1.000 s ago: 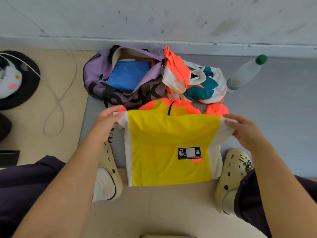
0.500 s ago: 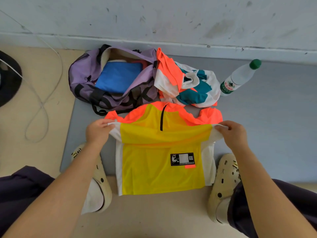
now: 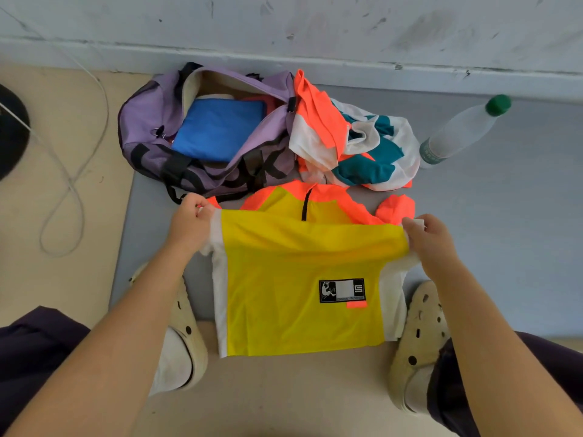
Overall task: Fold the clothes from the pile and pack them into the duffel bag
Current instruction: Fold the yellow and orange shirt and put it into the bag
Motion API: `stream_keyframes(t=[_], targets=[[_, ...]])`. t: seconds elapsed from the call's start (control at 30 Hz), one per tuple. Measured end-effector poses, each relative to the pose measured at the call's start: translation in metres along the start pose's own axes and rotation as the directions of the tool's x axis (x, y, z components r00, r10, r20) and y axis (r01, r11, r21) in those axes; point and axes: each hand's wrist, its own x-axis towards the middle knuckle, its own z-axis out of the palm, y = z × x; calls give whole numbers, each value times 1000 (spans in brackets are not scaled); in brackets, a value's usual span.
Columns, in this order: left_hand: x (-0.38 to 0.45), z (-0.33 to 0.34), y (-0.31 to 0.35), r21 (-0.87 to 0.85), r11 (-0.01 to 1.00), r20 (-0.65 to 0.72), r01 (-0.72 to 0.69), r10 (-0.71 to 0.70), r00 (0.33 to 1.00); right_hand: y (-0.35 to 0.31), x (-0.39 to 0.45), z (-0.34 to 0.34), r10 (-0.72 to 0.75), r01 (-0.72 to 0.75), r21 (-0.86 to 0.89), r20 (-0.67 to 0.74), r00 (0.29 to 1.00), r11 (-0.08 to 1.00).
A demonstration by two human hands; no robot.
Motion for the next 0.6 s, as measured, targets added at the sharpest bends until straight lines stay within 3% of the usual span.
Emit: stream_keyframes(t=[0.2, 0.37, 0.47, 0.6], targets=[[-5, -1, -29, 82, 997, -168, -6, 19, 986, 21, 6, -3, 46, -64, -113, -154, 987, 992], [-11, 14, -29, 228, 972, -93, -64, 87, 992, 23, 8, 9, -9, -15, -240, -98, 995, 971], [-15, 30, -15, 301, 922, -26, -243, 262, 965, 14, 4, 21, -203, 173, -316, -64, 977, 933], [-12, 60, 11, 321, 849, 215, -421, 367, 905, -3, -4, 51, -475, 467, -404, 87, 876, 787]])
